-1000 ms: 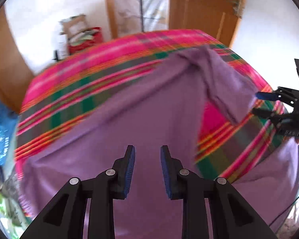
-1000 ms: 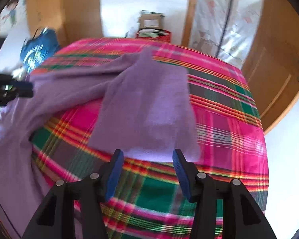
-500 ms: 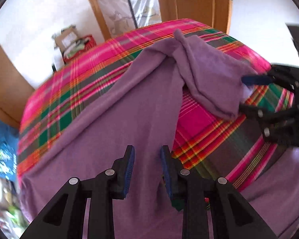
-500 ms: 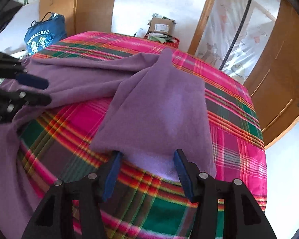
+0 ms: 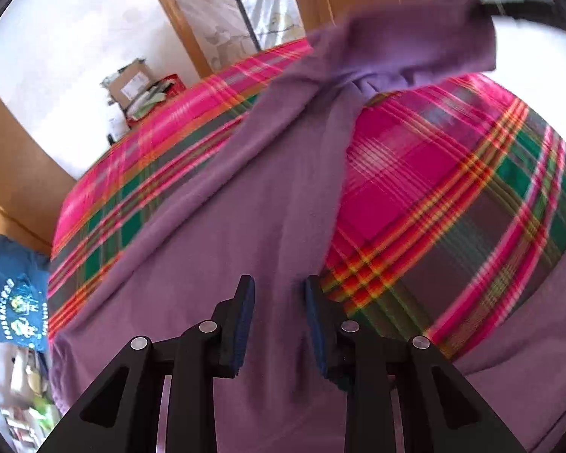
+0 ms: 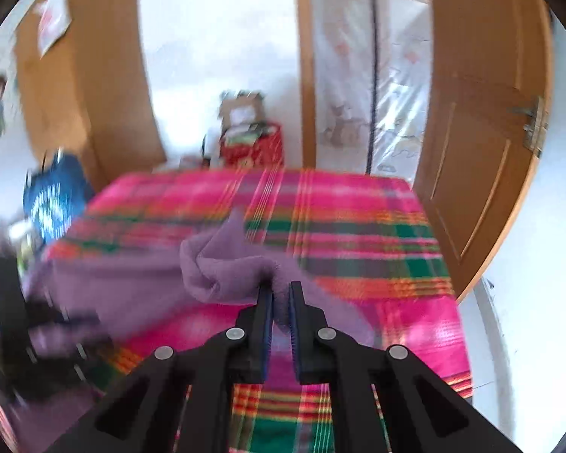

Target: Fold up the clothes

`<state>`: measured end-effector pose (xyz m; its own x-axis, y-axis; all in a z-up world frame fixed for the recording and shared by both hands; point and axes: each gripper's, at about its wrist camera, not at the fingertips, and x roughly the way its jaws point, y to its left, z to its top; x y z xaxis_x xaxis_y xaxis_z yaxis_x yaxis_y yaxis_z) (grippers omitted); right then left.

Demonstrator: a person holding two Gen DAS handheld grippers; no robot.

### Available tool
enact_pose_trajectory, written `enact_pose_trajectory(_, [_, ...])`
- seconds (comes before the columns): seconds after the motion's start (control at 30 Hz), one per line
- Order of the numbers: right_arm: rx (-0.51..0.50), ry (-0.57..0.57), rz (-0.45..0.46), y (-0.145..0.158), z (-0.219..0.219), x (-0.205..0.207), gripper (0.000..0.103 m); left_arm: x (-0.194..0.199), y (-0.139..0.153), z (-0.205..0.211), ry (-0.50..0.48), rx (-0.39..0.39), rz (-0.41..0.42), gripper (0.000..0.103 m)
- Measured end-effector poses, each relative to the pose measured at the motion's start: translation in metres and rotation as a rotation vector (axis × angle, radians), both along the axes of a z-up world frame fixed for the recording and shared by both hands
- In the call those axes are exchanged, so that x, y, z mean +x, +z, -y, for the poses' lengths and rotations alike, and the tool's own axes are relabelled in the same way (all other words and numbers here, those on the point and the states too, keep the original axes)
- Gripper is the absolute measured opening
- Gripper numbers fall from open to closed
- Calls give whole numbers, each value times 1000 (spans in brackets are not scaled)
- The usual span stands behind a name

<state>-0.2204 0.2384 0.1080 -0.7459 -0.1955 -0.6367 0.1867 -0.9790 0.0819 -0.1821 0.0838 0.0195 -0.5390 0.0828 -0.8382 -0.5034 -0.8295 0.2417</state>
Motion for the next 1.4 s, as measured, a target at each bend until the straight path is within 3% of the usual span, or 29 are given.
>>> enact_pose_trajectory(0.17, [-79, -80, -41, 41, -18, -10, 7, -1, -6, -1, -7, -36, -8, 28])
enact_pose_trajectory(0.3, [-76, -131, -65, 60, -24, -15, 6, 3, -8, -3, -43, -66, -30, 28])
enact_pose_trajectory(0.57, [-78, -200, -29, 58, -33, -36, 6, -4, -4, 4, -80, -41, -6, 27])
enact_pose_trajectory(0.7, [-76, -233, 14, 42, -37, -51, 6, -10, -4, 9, -87, 13, 44, 10])
enact_pose_trajectory(0.77, [-74, -255, 17, 36, -41, -55, 6, -12, -3, 13, -80, 32, 58, 8])
enact_pose_trajectory(1.13, [-15, -323, 46, 24, -66, -59, 6, -11, 32, 65, -85, 270, 147, 6])
enact_pose_trajectory(1.4, [139, -376, 111, 10, -70, -49, 6, 7, 31, 85, -137, 304, 169, 6])
